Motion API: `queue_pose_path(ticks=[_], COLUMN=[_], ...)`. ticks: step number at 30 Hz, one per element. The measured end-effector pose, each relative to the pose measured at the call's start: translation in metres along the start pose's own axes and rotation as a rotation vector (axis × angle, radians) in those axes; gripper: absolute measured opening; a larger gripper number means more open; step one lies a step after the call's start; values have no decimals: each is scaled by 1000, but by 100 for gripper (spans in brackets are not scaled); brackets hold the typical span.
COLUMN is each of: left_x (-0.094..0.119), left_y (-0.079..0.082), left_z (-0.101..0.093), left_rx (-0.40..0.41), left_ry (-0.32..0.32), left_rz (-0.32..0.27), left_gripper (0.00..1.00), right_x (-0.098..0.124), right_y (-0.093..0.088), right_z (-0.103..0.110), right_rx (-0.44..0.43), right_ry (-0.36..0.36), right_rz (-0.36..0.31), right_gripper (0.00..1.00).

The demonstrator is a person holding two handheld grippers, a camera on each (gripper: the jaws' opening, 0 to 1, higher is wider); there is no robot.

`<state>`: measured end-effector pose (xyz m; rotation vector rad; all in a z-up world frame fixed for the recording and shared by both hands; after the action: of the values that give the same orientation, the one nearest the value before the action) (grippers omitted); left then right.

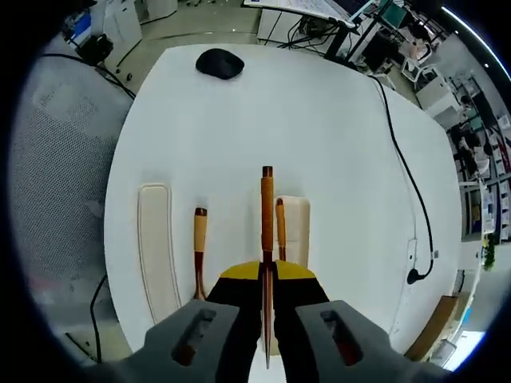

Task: Arrange the utensils inside the cutlery case until each visible utensil rests in its matching compartment.

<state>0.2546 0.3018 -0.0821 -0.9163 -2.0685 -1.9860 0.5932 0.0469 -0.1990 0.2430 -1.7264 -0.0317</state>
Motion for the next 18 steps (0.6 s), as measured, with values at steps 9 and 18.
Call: queue_pose_path(ticks=[9,18], left_x=[-1,-2], left_y=[-1,-1], left_z=[0,0], left_rx=[13,12], left_ry=[6,4], left_rz=[2,2], left_gripper=[73,73], right_x=[0,1], right_y=[-1,2], right_z=[-4,-6], right_rx=[1,10], right_ry=[-7,-14], right_rz=[-2,-13], right_gripper=[0,0])
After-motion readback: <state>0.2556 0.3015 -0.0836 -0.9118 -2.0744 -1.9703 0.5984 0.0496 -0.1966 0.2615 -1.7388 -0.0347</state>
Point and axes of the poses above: the point that each gripper's makers call its tool centre point, and the gripper's own axes: x roughly backward along the fingers, z roughly to its left, y roughly out of its top, the point moved 8 cm from there along x, roughly backward along the fingers, and after that the axes turned 3 degrees about z, right-handed, at the moved point
